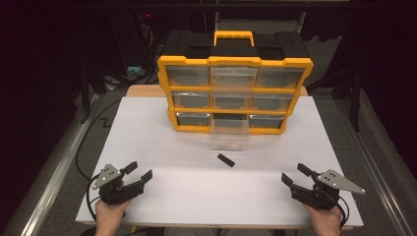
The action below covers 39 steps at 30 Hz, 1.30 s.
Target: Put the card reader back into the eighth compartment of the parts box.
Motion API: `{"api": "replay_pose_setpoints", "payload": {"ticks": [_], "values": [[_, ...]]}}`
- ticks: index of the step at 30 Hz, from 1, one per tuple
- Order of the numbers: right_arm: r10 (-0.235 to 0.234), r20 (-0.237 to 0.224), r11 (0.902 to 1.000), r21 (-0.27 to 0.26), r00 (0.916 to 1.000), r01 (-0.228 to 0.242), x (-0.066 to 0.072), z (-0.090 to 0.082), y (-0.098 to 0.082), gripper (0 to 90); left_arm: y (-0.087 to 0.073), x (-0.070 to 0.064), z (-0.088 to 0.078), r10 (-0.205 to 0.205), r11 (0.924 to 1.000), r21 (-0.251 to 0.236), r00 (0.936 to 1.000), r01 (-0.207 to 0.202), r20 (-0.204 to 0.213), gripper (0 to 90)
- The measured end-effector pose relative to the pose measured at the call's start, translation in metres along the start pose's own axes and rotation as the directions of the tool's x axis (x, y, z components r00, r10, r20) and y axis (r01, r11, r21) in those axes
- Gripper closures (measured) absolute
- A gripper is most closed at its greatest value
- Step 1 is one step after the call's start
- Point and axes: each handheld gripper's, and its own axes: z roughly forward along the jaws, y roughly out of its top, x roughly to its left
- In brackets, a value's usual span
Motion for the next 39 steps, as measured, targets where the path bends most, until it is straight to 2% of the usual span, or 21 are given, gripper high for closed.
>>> {"api": "replay_pose_setpoints", "payload": {"ticks": [16, 27, 39], "values": [[-0.042, -0.067, 0.9991, 0.004, 0.9969, 0.042, 0.020, 0.027, 0.010, 28.7, 0.000, 0.000, 0.001, 0.004, 1.0000, 0.004, 1.0000, -0.004, 0.003, 30.5], [-0.070, -0.129, 0.9973, 0.013, 0.9893, 0.072, 0.039, 0.054, 0.020, 30.6, 0.000, -0.001, 0.002, 0.002, 1.0000, 0.004, 1.0000, -0.002, 0.009, 30.4], [-0.077, -0.171, 0.9961, 0.028, 0.9822, 0.083, 0.055, 0.078, 0.026, 32.2, 0.001, -0.001, 0.002, 0.006, 1.0000, 0.005, 0.9999, -0.006, 0.015, 30.4]]}}
